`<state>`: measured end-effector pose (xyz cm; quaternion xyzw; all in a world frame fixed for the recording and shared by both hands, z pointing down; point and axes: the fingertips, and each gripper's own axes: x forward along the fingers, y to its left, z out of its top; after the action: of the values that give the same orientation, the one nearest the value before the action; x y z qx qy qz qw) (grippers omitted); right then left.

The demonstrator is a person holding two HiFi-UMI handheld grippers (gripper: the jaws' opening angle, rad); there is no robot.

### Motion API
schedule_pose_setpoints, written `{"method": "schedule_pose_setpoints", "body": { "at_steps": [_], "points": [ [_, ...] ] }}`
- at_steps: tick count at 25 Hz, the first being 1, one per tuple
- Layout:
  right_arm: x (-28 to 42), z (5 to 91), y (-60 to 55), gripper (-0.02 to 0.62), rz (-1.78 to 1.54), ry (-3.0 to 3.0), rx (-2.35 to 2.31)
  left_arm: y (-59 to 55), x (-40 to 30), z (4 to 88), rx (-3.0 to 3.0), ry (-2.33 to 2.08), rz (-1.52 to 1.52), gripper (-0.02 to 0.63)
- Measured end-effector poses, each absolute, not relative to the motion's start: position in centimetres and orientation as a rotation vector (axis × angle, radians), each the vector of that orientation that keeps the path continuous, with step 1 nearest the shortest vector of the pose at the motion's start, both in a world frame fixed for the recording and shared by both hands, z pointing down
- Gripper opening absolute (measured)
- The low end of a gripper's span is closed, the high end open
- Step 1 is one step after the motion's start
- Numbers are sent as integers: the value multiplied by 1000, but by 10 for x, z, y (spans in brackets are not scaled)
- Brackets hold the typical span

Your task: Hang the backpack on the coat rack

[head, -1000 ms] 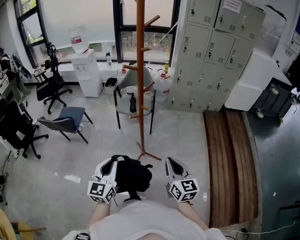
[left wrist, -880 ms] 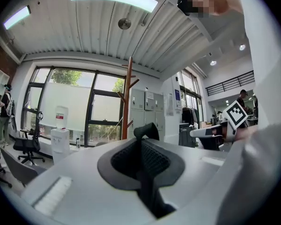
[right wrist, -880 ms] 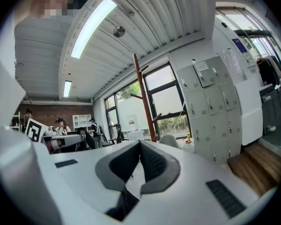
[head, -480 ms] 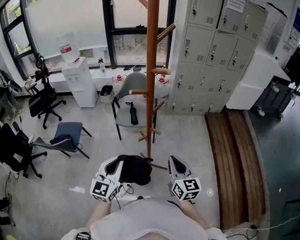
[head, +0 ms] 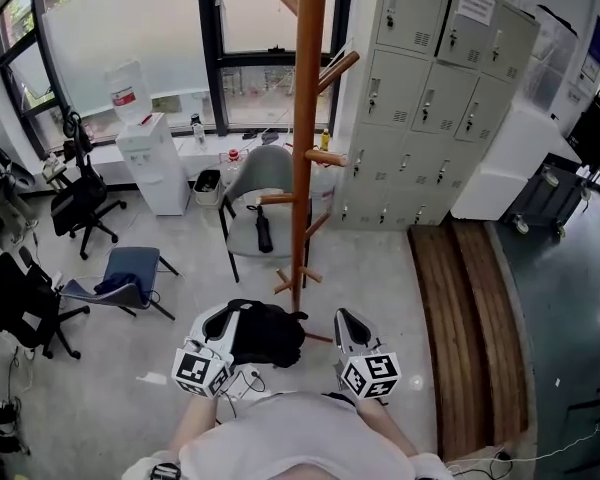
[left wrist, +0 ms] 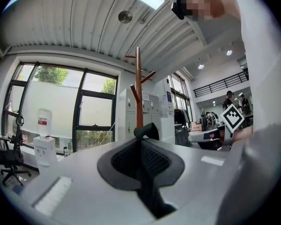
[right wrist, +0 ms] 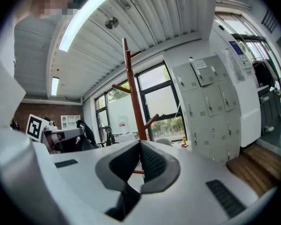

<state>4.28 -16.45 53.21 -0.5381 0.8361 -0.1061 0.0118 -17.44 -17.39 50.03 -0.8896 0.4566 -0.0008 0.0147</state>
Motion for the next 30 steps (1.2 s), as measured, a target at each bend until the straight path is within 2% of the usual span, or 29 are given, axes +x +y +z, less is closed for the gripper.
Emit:
{"method": "schedule_pose_setpoints", "body": {
  "at_steps": [18, 30],
  "points": [
    [67, 538, -162, 8, -361, 2671, -1587, -183, -159, 462, -2778, 1478, 1, 20],
    [77, 547, -164, 8, -378, 2637, -1642, -219, -160, 396, -2721, 1348, -50, 20]
  ]
}}
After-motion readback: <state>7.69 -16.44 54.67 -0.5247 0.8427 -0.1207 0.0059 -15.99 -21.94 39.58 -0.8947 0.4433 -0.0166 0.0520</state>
